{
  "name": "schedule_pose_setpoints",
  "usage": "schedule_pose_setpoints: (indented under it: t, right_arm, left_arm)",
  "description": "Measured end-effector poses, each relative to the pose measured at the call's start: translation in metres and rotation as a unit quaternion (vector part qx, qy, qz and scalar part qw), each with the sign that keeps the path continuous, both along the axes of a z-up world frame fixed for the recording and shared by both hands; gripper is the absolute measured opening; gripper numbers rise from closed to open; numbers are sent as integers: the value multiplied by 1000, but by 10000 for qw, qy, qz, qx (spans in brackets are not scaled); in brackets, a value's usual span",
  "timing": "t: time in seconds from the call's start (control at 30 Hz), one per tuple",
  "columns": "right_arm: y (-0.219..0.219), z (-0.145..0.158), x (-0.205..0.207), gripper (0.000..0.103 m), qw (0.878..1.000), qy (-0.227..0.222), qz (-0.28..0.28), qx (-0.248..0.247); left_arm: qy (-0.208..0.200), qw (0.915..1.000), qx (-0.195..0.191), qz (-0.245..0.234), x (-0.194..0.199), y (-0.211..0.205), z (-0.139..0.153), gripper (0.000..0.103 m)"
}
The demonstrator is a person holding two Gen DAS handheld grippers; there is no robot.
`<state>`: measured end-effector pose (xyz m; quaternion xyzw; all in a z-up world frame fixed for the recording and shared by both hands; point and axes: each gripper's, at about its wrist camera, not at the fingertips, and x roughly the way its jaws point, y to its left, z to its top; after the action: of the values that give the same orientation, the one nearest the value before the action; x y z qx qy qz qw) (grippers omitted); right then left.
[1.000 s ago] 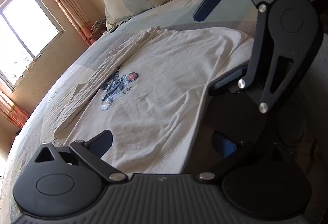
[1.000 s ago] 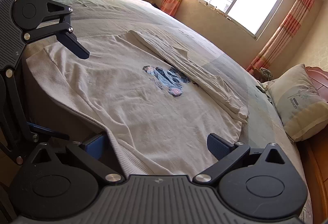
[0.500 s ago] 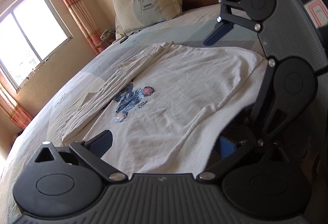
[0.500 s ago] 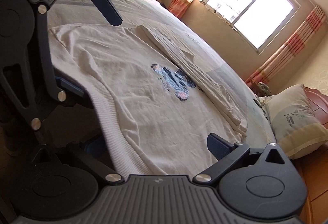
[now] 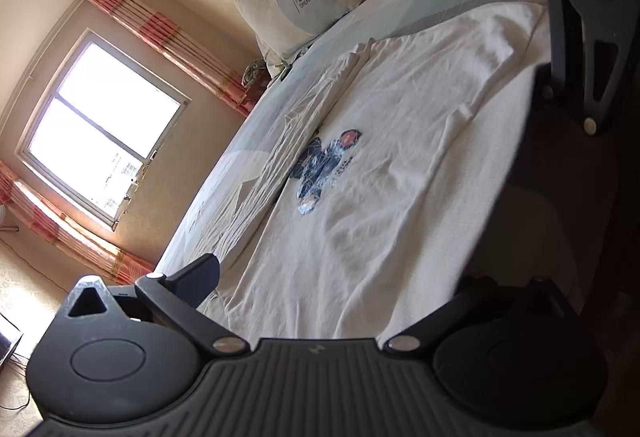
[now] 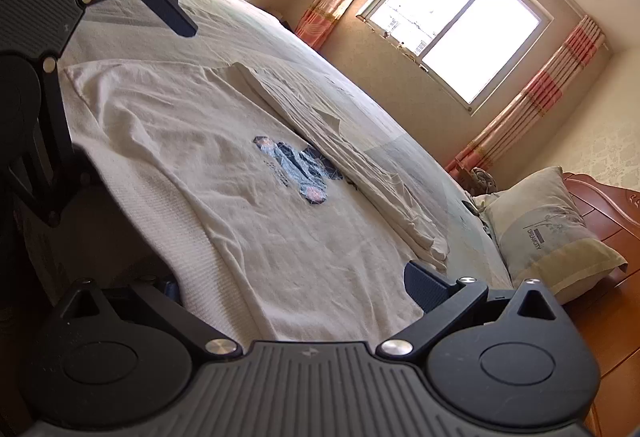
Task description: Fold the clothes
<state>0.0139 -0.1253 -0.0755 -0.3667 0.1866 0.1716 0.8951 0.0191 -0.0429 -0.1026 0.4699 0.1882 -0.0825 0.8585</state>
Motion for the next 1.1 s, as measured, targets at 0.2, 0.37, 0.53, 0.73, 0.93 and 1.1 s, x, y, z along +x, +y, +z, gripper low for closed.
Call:
schedule_pose_setpoints:
  t: [0.2, 0.37, 0.53, 0.73, 0.93, 1.1]
  right_arm:
    - [5, -11, 3, 103, 9999, 35, -44, -116]
    - [22, -16, 1, 103, 9990, -167, 200, -350]
    - [-2, -16, 4, 103, 9981, -238, -119, -564]
    - [-22, -16, 7, 103, 9959, -223, -419, -771]
    - [-13, -25, -4, 103, 9900, -620, -273, -1238]
    - [-10, -27, -2, 103, 9877, -736, -183, -1369]
  left_arm:
    - [-40, 9998, 172, 128, 4, 10, -4, 102]
    - [-186, 9988, 400, -233, 2, 3, -11, 102]
    - [-335, 9966, 756, -48, 5, 26, -18, 102]
    - [-679, 9857, 1539, -122, 1, 16, -34, 102]
    - [-709, 9875, 1410, 9, 4, 20, -30, 102]
    - [-691, 9889, 1314, 60, 8, 22, -26, 102]
